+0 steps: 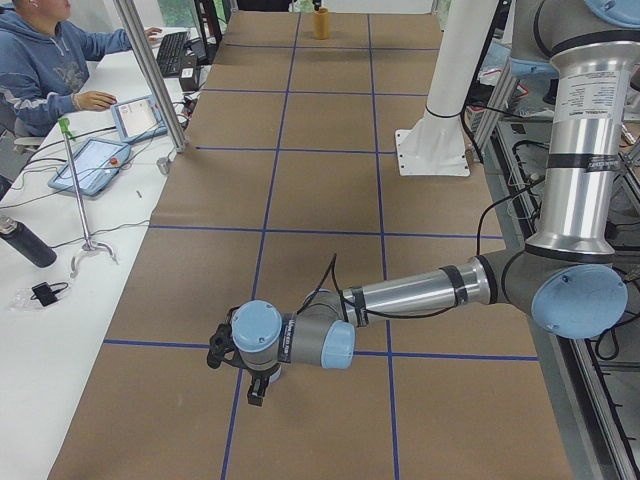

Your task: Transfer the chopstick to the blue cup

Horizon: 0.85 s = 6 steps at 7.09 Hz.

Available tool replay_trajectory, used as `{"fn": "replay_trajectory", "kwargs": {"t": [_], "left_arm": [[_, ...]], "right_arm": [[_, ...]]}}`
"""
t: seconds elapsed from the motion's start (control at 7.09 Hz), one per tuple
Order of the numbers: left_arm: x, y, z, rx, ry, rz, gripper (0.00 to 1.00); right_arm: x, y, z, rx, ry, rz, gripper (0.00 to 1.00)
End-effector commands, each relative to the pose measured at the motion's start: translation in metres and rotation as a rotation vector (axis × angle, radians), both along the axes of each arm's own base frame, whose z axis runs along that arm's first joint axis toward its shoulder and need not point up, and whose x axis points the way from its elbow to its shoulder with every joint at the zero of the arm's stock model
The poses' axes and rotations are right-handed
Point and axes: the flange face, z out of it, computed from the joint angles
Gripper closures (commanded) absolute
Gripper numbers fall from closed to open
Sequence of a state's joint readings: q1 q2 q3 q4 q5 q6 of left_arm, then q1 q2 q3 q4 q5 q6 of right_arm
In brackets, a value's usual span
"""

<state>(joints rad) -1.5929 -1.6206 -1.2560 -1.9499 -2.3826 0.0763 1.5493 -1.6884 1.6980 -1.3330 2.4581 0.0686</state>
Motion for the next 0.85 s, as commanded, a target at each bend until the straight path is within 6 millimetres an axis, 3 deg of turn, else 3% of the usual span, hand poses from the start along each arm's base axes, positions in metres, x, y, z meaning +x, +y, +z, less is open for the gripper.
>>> {"fn": "replay_trajectory", "kwargs": {"t": [0.0, 0.14, 0.71], "left_arm": [[0.007, -0.030, -0.009, -0.090, 0.013, -0.099, 0.02], [0.022, -0.034, -0.009, -0.107, -0.015, -0.097, 0.02], [0.034, -0.033, -0.005, -0.082, -0.042, -0.075, 0.03]], "right_arm": [[-0.002, 0.001, 0.001, -0.027, -0.009, 0.023, 0.00], [-0.004, 0.001, 0.001, -0.029, -0.009, 0.021, 0.00], [-0.008, -0.001, 0.004, -0.036, -0.006, 0.011, 0.00]]}}
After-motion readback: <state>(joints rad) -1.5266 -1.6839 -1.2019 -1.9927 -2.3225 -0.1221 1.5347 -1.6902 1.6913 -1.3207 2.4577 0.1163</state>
